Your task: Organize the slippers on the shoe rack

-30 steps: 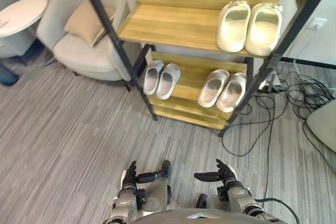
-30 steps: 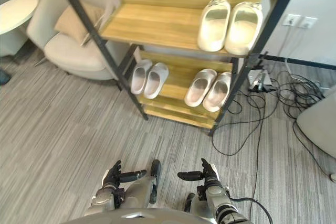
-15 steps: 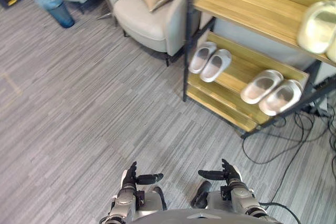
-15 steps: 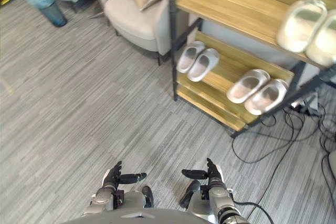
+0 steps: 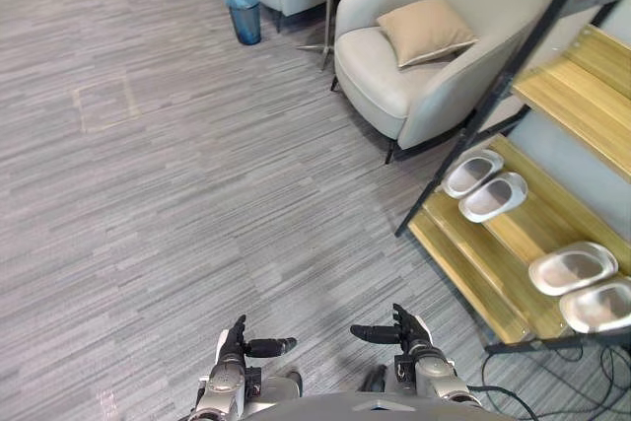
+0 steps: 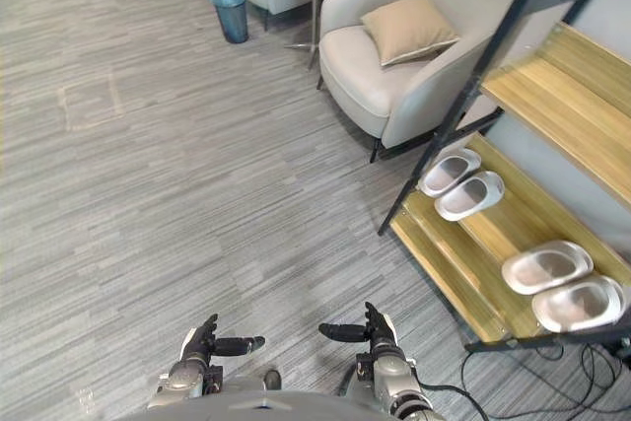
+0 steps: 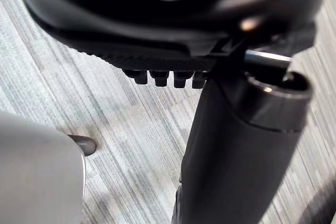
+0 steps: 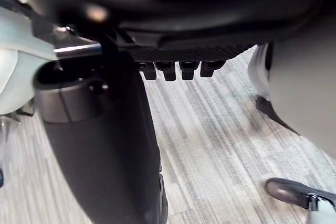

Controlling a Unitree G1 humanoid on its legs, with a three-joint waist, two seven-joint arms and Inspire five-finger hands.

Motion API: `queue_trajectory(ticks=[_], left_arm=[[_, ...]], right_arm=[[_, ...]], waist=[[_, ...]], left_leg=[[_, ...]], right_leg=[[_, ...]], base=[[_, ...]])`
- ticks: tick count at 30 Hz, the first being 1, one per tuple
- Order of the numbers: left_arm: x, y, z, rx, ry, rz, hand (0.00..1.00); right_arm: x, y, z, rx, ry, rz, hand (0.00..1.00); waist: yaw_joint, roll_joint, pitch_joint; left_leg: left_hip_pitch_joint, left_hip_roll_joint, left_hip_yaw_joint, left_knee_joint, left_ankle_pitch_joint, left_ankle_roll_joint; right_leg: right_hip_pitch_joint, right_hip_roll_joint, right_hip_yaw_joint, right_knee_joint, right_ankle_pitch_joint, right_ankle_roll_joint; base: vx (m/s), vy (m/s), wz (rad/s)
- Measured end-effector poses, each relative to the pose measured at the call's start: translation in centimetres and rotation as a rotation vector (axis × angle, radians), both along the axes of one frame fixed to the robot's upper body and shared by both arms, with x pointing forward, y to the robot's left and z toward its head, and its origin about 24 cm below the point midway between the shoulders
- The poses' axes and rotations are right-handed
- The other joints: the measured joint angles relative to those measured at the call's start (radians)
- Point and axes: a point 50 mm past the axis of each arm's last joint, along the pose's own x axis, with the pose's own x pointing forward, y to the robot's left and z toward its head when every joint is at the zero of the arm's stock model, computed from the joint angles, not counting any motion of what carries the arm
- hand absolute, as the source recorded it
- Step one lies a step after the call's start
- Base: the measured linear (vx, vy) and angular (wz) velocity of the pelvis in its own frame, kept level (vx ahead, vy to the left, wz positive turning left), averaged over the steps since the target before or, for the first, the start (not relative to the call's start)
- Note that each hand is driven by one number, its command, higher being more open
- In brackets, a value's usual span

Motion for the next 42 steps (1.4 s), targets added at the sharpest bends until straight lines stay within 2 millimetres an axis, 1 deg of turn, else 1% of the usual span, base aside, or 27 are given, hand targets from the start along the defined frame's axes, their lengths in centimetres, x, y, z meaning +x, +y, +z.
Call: queue_trajectory(ticks=[2, 4, 6, 7, 9, 13, 14, 15, 16, 17, 18, 19, 21, 23, 24, 25, 27, 29, 32, 33, 34, 35, 36, 38, 39, 41, 42], left_arm=[[-0.3, 0.4, -0.1, 0.009, 0.011, -0.015, 1.00], [-0.5, -0.4, -0.3, -0.015, 0.016, -0.017, 1.00], [-0.3, -0.8, -0.2, -0.035, 0.002, 0.013, 1.00], [-0.2, -0.5, -0.1, -0.038, -0.008, 0.058, 1.00], [0.1, -0.4, 0.1, -0.033, -0.030, 0.066, 1.00], [1.5, -0.1, 0.7, -0.026, -0.076, 0.055, 1.00], [2.2, 0.4, 1.0, -0.007, -0.094, 0.038, 1.00], [2.3, 0.5, 1.1, -0.005, -0.101, 0.036, 1.00], [2.2, 0.2, 1.1, -0.007, -0.100, 0.032, 1.00], [1.8, 0.5, 1.1, 0.000, -0.097, 0.028, 1.00], [1.9, 0.8, 1.1, 0.007, -0.098, 0.026, 1.00], [1.8, 1.5, 1.2, 0.026, -0.096, 0.026, 1.00], [1.6, 1.7, 1.1, 0.028, -0.087, 0.039, 1.00], [1.4, 1.6, 1.0, 0.026, -0.075, 0.041, 1.00], [1.3, 1.3, 0.8, 0.016, -0.067, 0.039, 1.00], [1.0, 1.2, 0.7, 0.018, -0.052, 0.033, 1.00], [0.5, 1.1, 0.4, 0.018, -0.029, 0.034, 1.00], [0.3, 1.0, 0.3, 0.016, -0.020, 0.037, 1.00], [0.1, 0.9, 0.2, 0.011, -0.013, 0.038, 1.00], [0.0, 0.9, 0.1, 0.012, -0.007, 0.037, 1.00], [-0.1, 0.9, 0.1, 0.012, -0.003, 0.038, 1.00], [-0.6, 0.1, -0.2, -0.009, 0.006, 0.041, 1.00], [-0.6, 0.0, -0.1, -0.012, 0.005, 0.040, 1.00], [-0.3, -0.1, -0.1, -0.023, -0.003, 0.053, 1.00], [-0.2, 0.1, 0.1, -0.031, -0.022, 0.098, 1.00], [0.2, 0.3, 0.4, -0.032, -0.052, 0.134, 1.00], [0.7, 0.8, 0.7, -0.016, -0.077, 0.124, 1.00]], right_arm=[[0.0, 0.3, 0.0, 0.009, -0.004, 0.000, 1.00], [-0.2, -0.9, -0.1, -0.015, 0.010, -0.019, 1.00], [-0.5, -1.9, -0.3, -0.034, 0.035, -0.045, 1.00], [-1.0, -2.1, -0.5, -0.042, 0.060, -0.046, 1.00], [-1.3, -2.2, -0.7, -0.047, 0.074, -0.048, 1.00], [-1.1, -2.2, -0.6, -0.054, 0.071, -0.037, 1.00], [-1.3, -1.9, -0.8, -0.049, 0.083, -0.033, 1.00], [-1.4, -1.9, -0.8, -0.050, 0.085, -0.033, 1.00], [-1.8, -2.1, -0.9, -0.055, 0.092, -0.035, 1.00], [-2.2, -1.6, -1.0, -0.047, 0.100, -0.034, 1.00], [-2.2, -1.3, -1.0, -0.041, 0.099, -0.029, 1.00], [-1.9, -0.5, -0.9, -0.021, 0.087, -0.017, 1.00], [-1.4, 0.1, -0.7, -0.005, 0.070, -0.014, 1.00], [-1.1, 0.8, -0.6, 0.012, 0.067, 0.000, 1.00], [-1.1, 1.1, -0.6, 0.015, 0.065, 0.017, 1.00], [-1.0, 1.4, -0.6, 0.012, 0.061, 0.043, 1.00], [-0.7, 1.8, -0.3, 0.011, 0.045, 0.072, 1.00], [-0.2, 1.8, 0.0, 0.011, 0.019, 0.081, 1.00], [0.8, 1.9, 0.6, 0.009, -0.038, 0.097, 1.00], [0.8, 1.9, 0.6, 0.008, -0.044, 0.098, 1.00], [0.6, 1.8, 0.6, 0.006, -0.039, 0.096, 1.00], [0.5, 1.1, 0.4, -0.016, -0.020, 0.093, 1.00], [0.6, 1.0, 0.4, -0.020, -0.018, 0.093, 1.00], [0.3, 0.8, 0.2, -0.025, -0.001, 0.082, 1.00], [0.1, 0.9, 0.2, -0.023, 0.006, 0.083, 1.00], [-0.4, 1.2, 0.0, -0.015, 0.019, 0.081, 1.00], [-0.8, 1.5, -0.2, -0.008, 0.030, 0.076, 1.00]], waist=[[-0.013, -0.028, -0.001], [-0.017, 0.011, -0.016], [-0.009, 0.039, -0.007], [0.003, 0.045, -0.006], [0.014, 0.027, 0.004], [0.014, 0.009, 0.015], [0.012, -0.016, 0.030], [0.013, -0.016, 0.030], [0.012, -0.013, 0.023], [0.016, -0.028, 0.001], [0.015, -0.042, 0.000], [0.019, -0.078, -0.006], [0.023, -0.083, -0.007], [0.030, -0.076, -0.001], [0.030, -0.062, 0.008], [0.025, -0.055, 0.013], [0.011, -0.037, 0.024], [0.003, -0.034, 0.026], [-0.015, -0.036, 0.027], [-0.021, -0.038, 0.027], [-0.024, -0.036, 0.024], [-0.007, 0.006, -0.001], [-0.007, 0.009, 0.000], [-0.021, 0.022, 0.005], [-0.010, 0.030, 0.012], [0.007, 0.027, 0.020], [0.016, 0.004, 0.022]], left_leg=[[0.001, -0.017, -0.087, 0.048, -0.060, -0.028], [-0.043, 0.028, -0.121, 0.171, -0.090, -0.107], [-0.131, 0.074, 0.006, 0.338, -0.079, -0.196], [-0.165, 0.134, 0.165, 0.444, -0.083, -0.195], [-0.178, 0.197, 0.354, 0.522, -0.106, -0.156], [-0.290, 0.194, 0.474, 0.463, -0.124, -0.139], [-0.331, 0.167, 0.572, 0.374, -0.074, -0.076], [-0.336, 0.160, 0.598, 0.349, -0.050, -0.056], [-0.353, 0.158, 0.676, 0.288, 0.079, 0.015], [-0.358, 0.145, 0.699, 0.299, 0.058, 0.052], [-0.356, 0.128, 0.688, 0.294, 0.054, 0.058], [-0.346, 0.086, 0.665, 0.264, 0.050, 0.058], [-0.330, 0.064, 0.622, 0.274, 0.012, 0.059], [-0.262, 0.047, 0.577, 0.268, -0.032, 0.056], [-0.214, 0.045, 0.553, 0.257, -0.049, 0.052], [-0.161, 0.041, 0.521, 0.231, -0.062, 0.049], [-0.065, 0.039, 0.469, 0.170, -0.070, 0.042], [-0.010, 0.039, 0.434, 0.126, -0.072, 0.035], [0.036, 0.043, 0.359, 0.085, -0.094, -0.007], [0.058, 0.040, 0.314, 0.084, -0.122, -0.034], [0.064, 0.037, 0.299, 0.084, -0.127, -0.042], [0.065, 0.073, 0.248, 0.090, -0.138, -0.059], [0.060, 0.074, 0.240, 0.103, -0.137, -0.060], [-0.081, 0.109, 0.213, 0.439, -0.111, -0.109], [-0.158, 0.171, 0.250, 0.655, -0.094, -0.141], [-0.209, 0.246, 0.334, 0.829, -0.103, -0.127], [-0.257, 0.279, 0.404, 0.859, -0.121, -0.107]], right_leg=[[0.006, 0.003, 0.096, -0.071, 0.068, 0.026], [0.046, 0.019, -0.012, -0.046, 0.031, -0.039], [0.127, 0.054, -0.062, -0.134, 0.036, -0.059], [0.200, 0.085, -0.081, -0.218, 0.051, -0.072], [0.287, 0.098, -0.097, -0.294, 0.052, -0.074], [0.345, 0.085, -0.137, -0.355, 0.050, -0.071], [0.389, 0.057, -0.205, -0.352, 0.039, -0.046], [0.401, 0.052, -0.219, -0.352, 0.038, -0.038], [0.429, 0.060, -0.260, -0.343, 0.025, -0.006], [0.452, 0.050, -0.289, -0.320, -0.012, 0.033], [0.457, 0.039, -0.297, -0.313, -0.016, 0.039], [0.464, 0.013, -0.319, -0.292, -0.009, 0.051], [0.467, -0.013, -0.327, -0.198, 0.011, 0.084], [0.421, -0.089, -0.308, 0.082, 0.061, 0.094], [0.380, -0.128, -0.278, 0.250, 0.074, 0.054], [0.325, -0.134, -0.228, 0.393, 0.009, 0.011], [0.216, -0.074, -0.133, 0.451, -0.063, -0.006], [0.121, -0.040, -0.104, 0.385, -0.085, -0.022], [0.006, 0.003, -0.071, 0.081, -0.049, -0.003], [0.001, 0.020, -0.020, -0.056, 0.087, -0.004], [0.007, 0.027, -0.013, -0.055, 0.105, -0.028], [0.006, 0.044, -0.022, -0.001, 0.032, -0.051], [0.005, 0.040, -0.029, 0.011, 0.016, -0.049], [0.088, 0.036, -0.096, -0.026, -0.034, -0.059], [0.166, 0.065, -0.104, -0.079, -0.037, -0.064], [0.265, 0.092, -0.109, -0.142, -0.040, -0.069], [0.351, 0.096, -0.121, -0.212, -0.040, -0.068]], base=[[0.24, -0.310, 1.40], [0.38, -0.306, 1.38], [0.40, -0.271, 0.82], [0.38, -0.272, 0.44], [0.34, -0.194, 0.23], [0.32, -0.031, 0.36], [0.28, 0.024, 0.80], [0.38, 0.063, 1.01], [0.28, 0.077, 0.98], [0.48, 0.094, 1.02], [0.37, 0.069, 1.02], [0.58, 0.130, 0.87], [0.50, 0.185, 0.85], [0.37, 0.182, 0.63], [0.37, 0.147, 0.57], [0.42, 0.102, 0.66], [0.33, 0.002, 0.80], [0.38, -0.079, 0.75], [0.31, -0.125, 0.77], [0.33, -0.174, 0.83], [0.58, -0.274, 1.01], [0.54, -0.233, 0.60], [0.77, -0.330, 0.97], [0.58, -0.270, 0.80], [0.39, -0.182, 0.35], [0.43, -0.165, 0.14], [0.49, -0.145, 0.10]])
